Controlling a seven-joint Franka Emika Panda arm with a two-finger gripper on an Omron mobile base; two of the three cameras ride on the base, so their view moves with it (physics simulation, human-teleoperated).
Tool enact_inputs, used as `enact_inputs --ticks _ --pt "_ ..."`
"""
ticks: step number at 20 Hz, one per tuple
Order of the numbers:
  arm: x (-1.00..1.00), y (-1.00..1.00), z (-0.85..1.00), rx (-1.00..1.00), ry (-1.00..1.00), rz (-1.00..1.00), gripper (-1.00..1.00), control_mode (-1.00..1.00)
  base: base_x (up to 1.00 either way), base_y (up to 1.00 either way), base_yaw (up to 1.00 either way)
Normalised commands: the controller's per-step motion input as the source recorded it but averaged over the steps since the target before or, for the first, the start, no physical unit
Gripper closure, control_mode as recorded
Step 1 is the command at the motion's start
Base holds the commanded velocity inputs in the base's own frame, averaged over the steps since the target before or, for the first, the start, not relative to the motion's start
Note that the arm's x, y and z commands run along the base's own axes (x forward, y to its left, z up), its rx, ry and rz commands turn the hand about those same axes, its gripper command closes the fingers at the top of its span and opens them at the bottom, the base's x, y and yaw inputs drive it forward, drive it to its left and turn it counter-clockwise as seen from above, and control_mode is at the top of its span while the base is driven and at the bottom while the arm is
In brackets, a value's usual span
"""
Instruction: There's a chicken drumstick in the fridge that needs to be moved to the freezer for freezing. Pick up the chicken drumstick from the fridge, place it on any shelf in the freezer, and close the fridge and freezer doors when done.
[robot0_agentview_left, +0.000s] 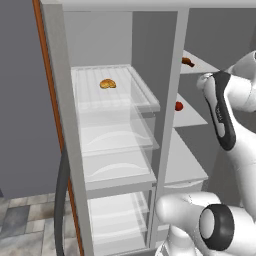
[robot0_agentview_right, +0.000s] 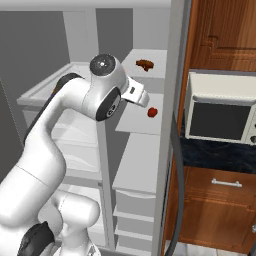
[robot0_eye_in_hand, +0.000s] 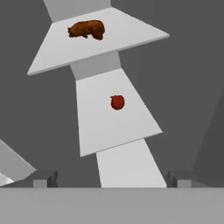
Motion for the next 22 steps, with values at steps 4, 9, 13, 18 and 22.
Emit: enact_inputs --ticks 4,9,13,18,22 --pt "-0.63 0.7 -0.11 -0.03 0.0 0.0 -1.0 -1.0 0.0 0.0 0.0" --pt "-0.48 0.65 -0.07 -0.01 0.01 0.0 -1.0 -1.0 0.0 0.0 0.0" --pt "-0.35 0.46 0.0 0.0 0.03 0.0 -1.0 -1.0 0.0 0.0 0.0" --pt "-0.2 0.46 0.0 0.0 0.02 0.0 -1.0 -1.0 0.0 0.0 0.0" --pt "-0.01 0.38 0.0 0.0 0.02 0.0 -1.0 -1.0 0.0 0.0 0.0"
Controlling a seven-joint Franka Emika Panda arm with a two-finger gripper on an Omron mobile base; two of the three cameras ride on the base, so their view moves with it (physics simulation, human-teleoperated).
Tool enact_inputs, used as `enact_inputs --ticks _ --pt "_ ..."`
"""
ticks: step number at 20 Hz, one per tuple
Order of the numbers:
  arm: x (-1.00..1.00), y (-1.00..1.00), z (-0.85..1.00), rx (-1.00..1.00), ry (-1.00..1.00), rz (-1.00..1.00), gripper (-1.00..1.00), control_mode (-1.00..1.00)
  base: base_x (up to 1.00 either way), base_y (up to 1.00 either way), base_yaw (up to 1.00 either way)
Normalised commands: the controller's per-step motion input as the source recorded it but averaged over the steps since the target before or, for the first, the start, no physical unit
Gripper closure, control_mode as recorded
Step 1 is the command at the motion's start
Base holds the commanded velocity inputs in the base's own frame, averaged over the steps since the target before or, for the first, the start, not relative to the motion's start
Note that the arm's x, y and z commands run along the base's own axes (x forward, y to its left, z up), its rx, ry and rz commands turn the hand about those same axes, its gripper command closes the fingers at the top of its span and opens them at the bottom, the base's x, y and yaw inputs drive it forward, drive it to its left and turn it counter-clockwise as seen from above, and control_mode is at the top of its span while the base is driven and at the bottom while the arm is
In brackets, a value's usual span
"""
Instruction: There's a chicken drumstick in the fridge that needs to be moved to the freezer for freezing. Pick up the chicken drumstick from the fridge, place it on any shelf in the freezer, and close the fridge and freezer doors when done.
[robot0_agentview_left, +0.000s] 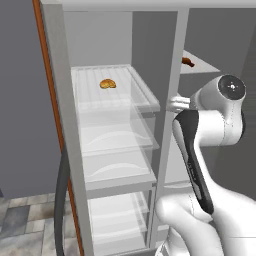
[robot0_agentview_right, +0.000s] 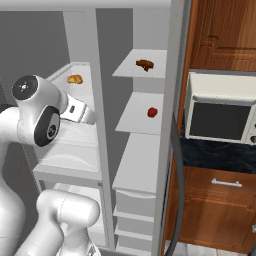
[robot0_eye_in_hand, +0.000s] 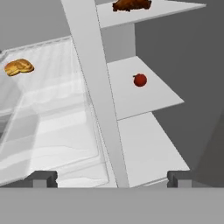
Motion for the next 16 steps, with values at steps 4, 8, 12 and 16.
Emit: enact_inputs --ticks 4,8,12,16 --pt "-0.13 0.3 0.0 0.0 0.0 0.05 -1.0 -1.0 0.0 0.0 0.0" --pt "-0.2 0.04 -0.01 0.0 0.0 0.08 -1.0 -1.0 0.0 0.0 0.0" --pt "-0.34 0.0 -0.09 0.0 0.0 0.07 -1.0 1.0 -0.16 0.0 0.03" --pt "0.0 0.0 0.0 0.0 0.0 0.0 -1.0 1.0 -0.75 0.0 0.09"
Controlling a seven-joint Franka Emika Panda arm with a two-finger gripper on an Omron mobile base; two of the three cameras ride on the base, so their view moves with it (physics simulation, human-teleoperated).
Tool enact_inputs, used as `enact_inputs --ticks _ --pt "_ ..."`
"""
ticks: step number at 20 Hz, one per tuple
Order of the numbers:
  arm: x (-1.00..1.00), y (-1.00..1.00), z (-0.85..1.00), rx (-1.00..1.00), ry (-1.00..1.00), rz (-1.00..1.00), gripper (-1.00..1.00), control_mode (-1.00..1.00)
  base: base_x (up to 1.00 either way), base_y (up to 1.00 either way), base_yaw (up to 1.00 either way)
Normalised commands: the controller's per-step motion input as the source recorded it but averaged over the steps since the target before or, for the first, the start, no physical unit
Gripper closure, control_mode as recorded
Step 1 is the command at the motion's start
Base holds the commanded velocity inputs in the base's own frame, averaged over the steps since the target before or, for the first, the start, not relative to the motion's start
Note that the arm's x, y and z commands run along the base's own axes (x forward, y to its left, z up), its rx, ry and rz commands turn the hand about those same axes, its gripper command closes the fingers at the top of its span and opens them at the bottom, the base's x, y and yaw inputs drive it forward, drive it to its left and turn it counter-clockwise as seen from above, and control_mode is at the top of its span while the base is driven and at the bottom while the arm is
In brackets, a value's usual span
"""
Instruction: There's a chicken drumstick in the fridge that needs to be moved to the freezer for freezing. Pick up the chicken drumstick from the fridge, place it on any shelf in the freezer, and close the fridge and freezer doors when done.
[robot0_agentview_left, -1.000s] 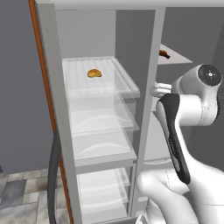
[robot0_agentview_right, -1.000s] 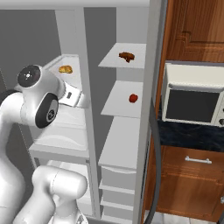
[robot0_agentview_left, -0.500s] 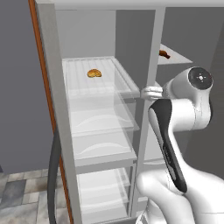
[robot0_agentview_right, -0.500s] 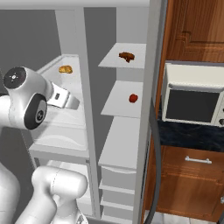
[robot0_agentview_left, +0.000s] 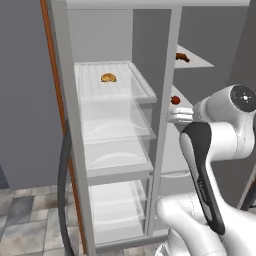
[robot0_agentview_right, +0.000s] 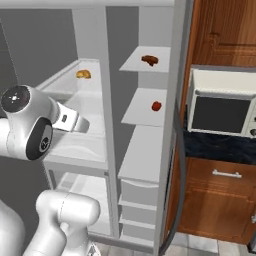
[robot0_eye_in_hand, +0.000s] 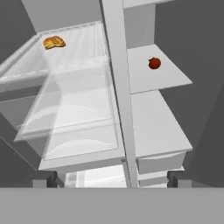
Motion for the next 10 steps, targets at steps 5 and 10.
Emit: enact_inputs --ticks 5,10 --pt "0.0 0.0 0.0 0.0 0.0 0.0 -1.0 1.0 -0.73 0.11 0.07" --pt "0.0 0.0 0.0 0.0 0.0 0.0 -1.0 1.0 -0.4 0.0 0.03"
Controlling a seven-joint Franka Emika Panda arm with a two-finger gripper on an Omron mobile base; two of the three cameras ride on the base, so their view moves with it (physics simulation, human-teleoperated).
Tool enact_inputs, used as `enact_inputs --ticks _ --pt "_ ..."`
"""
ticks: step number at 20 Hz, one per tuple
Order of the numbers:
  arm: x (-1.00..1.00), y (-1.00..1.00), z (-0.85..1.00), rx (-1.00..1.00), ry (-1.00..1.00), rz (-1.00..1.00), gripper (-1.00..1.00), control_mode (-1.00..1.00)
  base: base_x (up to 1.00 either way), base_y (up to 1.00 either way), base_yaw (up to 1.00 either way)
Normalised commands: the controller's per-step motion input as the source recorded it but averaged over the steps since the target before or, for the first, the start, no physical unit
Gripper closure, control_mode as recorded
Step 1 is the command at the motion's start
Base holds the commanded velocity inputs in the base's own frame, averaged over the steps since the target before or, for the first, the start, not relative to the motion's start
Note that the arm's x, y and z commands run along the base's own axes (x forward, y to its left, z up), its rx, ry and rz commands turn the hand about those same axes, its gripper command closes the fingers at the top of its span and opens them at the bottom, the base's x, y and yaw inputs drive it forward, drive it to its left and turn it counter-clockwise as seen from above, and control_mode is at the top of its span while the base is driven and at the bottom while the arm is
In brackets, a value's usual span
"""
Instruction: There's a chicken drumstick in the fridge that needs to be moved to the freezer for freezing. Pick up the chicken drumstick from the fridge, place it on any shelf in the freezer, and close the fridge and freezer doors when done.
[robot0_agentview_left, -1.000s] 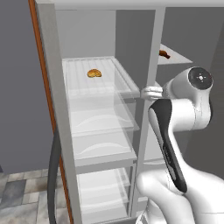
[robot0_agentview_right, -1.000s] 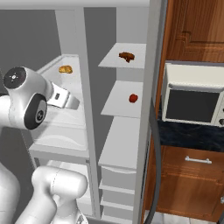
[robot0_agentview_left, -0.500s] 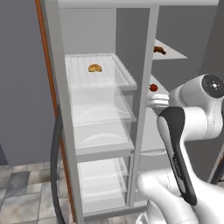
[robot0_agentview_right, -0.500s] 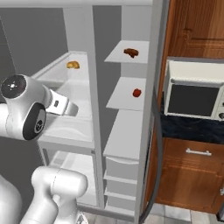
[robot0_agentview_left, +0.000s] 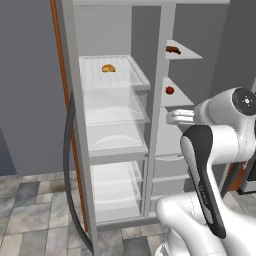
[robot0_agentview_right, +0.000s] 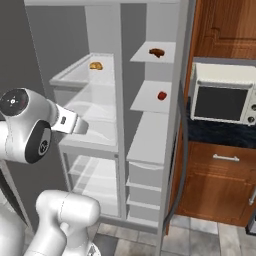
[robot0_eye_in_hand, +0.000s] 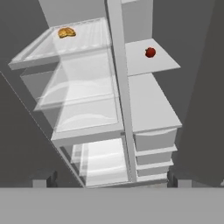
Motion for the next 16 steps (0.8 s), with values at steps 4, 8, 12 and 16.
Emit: enact_inputs --ticks 4,8,12,16 --pt "0.0 0.0 0.0 0.0 0.0 0.0 -1.0 1.0 -0.38 0.0 0.01" --pt "0.0 0.0 0.0 0.0 0.0 0.0 -1.0 1.0 -0.34 0.0 0.0" --pt "0.0 0.0 0.0 0.0 0.0 0.0 -1.0 1.0 -0.15 0.06 0.0" --pt "0.0 0.0 0.0 0.0 0.0 0.0 -1.0 1.0 -0.02 0.11 0.0"
